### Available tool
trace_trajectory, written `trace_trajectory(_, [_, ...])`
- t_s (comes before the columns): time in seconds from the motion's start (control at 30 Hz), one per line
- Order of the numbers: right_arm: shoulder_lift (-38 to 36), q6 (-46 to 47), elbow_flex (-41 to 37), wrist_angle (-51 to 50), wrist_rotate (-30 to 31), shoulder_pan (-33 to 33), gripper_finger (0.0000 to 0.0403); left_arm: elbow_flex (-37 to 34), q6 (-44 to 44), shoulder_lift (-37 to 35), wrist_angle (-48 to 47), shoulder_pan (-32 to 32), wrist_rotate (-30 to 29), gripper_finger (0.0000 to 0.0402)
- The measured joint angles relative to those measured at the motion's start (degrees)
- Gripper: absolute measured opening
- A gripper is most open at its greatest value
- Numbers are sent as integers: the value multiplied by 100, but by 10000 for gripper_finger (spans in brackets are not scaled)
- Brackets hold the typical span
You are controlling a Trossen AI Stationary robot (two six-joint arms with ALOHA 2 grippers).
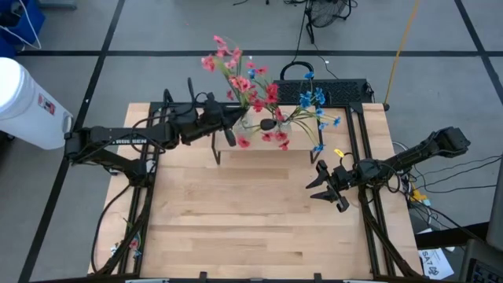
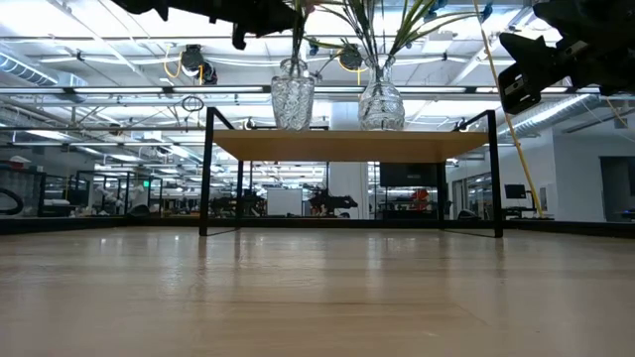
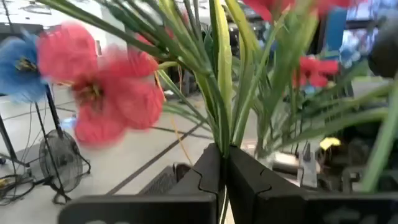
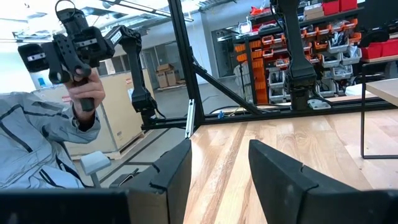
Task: Pick and place flowers into a vace then onto a shelf
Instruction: Put the pink flowers into the left transparent vase on the shelf
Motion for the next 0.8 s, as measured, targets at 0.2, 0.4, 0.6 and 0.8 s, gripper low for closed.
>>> trace_trajectory(0.2, [0, 0, 0, 0, 0, -1, 150, 0, 49, -2, -295, -142, -189, 17])
trace_trajectory(0.4, [0, 0, 0, 0, 2, 0, 150, 0, -92, -2, -428, -188, -317, 15])
trace_trajectory(0.6, [0, 0, 0, 0, 1, -2, 150, 4, -441, -15, -793, -185, -761, 28])
trace_trajectory(0.8, [0, 0, 0, 0, 1, 0, 150, -20, -527, -15, -928, -185, -730, 8])
